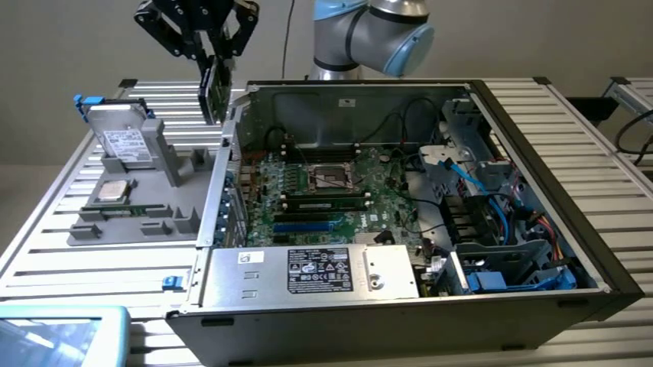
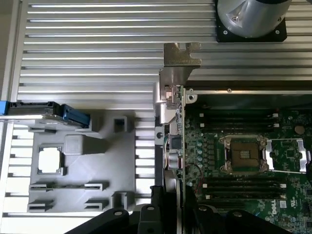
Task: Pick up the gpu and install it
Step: 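Pick up the gpu and move the gpu toward the slot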
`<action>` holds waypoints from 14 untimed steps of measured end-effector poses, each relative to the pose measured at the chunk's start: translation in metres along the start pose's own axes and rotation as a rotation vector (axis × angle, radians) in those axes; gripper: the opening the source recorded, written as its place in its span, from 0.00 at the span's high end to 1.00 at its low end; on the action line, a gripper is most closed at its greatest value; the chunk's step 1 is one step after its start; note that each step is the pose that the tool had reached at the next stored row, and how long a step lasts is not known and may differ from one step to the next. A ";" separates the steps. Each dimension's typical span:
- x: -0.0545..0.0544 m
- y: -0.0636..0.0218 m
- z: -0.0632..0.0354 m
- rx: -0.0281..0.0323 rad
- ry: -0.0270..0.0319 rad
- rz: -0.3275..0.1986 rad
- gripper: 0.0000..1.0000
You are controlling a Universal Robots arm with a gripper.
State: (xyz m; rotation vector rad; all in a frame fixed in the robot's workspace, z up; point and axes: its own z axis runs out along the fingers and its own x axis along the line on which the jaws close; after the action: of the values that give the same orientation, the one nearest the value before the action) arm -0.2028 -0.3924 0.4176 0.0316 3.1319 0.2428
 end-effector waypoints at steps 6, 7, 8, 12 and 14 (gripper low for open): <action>-0.017 -0.0039 -0.0014 -0.0003 0.0155 0.002 0.72; -0.020 -0.0043 -0.0015 -0.0007 0.0187 0.003 0.72; -0.022 -0.0047 -0.0015 -0.0013 0.0221 0.003 0.72; -0.036 -0.0059 -0.0017 -0.0017 0.0318 0.005 0.72; -0.045 -0.0067 -0.0018 -0.0017 0.0330 0.005 0.72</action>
State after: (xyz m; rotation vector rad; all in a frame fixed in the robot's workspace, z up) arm -0.1579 -0.4002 0.4183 0.0360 3.1648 0.2486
